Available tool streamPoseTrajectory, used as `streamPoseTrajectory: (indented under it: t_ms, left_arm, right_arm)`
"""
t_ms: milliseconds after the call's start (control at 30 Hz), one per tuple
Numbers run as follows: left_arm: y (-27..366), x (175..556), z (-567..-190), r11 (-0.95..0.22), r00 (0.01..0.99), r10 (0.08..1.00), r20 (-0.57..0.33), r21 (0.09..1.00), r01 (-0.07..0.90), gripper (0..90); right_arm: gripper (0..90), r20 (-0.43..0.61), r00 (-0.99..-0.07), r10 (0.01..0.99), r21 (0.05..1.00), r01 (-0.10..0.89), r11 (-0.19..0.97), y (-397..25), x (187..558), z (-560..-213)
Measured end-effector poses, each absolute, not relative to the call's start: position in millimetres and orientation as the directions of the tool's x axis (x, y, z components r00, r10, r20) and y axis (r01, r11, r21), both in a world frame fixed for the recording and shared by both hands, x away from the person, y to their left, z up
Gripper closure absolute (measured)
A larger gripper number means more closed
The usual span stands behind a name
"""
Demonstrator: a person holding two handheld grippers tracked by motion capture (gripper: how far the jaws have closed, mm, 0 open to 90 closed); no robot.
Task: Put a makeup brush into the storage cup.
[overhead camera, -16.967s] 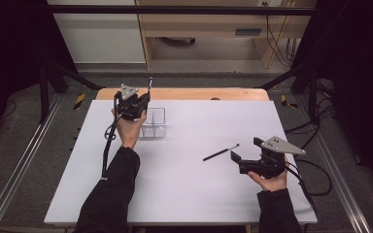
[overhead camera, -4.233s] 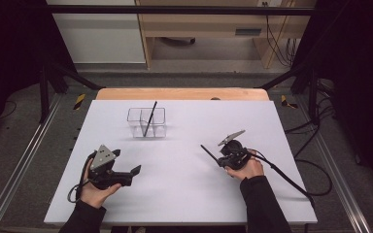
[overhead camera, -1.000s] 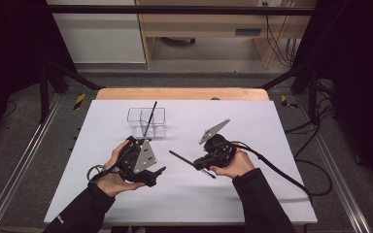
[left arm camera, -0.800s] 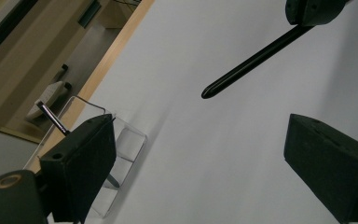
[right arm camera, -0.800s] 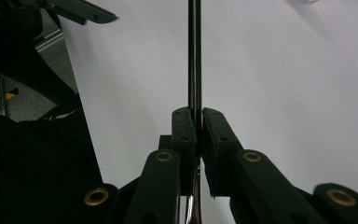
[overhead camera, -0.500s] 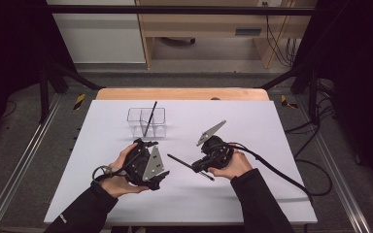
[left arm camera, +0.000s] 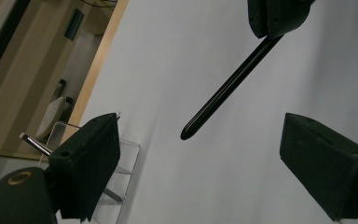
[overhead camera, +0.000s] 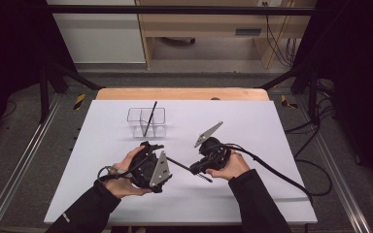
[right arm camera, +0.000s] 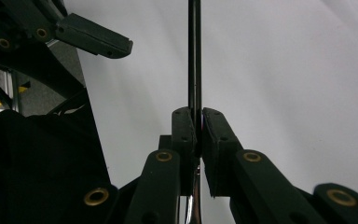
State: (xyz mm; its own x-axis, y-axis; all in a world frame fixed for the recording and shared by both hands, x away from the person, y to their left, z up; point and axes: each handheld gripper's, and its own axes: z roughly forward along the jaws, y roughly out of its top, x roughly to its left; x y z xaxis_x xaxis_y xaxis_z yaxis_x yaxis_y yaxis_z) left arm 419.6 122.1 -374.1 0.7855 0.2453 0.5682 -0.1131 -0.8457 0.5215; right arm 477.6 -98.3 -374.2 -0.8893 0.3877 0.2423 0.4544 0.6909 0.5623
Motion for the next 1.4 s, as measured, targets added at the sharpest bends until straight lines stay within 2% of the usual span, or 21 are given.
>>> streamPoseTrajectory:
  t_ms: [667, 1400]
  left_arm:
    - [114, 417, -383, -0.892, 0.762, 0.123, 0.636, 0.408, -0.196, 20.8]
    - [110, 418, -392, -0.910, 0.733, 0.021, 0.680, 0.317, -0.269, 45.6]
  right_arm:
    - [84.4, 0.255, -0.894, 0.368, 0.546, 0.447, 0.708, -89, 477, -377]
    - [84.4, 0.266, -0.896, 0.356, 0.527, 0.444, 0.724, -85, 476, -378]
